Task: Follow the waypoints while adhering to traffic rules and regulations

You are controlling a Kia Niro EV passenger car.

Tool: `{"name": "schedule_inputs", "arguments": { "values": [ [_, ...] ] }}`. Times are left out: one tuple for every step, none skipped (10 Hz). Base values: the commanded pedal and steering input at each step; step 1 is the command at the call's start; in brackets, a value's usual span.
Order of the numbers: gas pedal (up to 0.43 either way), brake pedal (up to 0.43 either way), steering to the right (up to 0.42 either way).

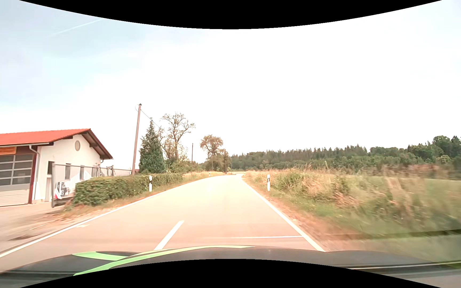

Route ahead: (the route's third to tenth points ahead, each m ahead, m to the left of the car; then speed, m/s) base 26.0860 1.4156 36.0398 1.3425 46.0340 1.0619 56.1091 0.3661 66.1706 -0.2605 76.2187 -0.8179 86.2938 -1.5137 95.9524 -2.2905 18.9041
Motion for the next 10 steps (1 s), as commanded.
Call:
{"name": "schedule_inputs", "arguments": {
  "values": [
    [0.429,0.000,0.000],
    [0.429,0.000,0.000],
    [0.429,0.000,0.000],
    [0.429,0.000,0.000],
    [0.429,0.000,0.000],
    [0.429,0.000,0.000],
    [0.421,0.000,0.000],
    [0.421,0.000,0.000],
    [0.409,0.000,0.000],
    [0.398,0.000,0.000]
  ]
}}
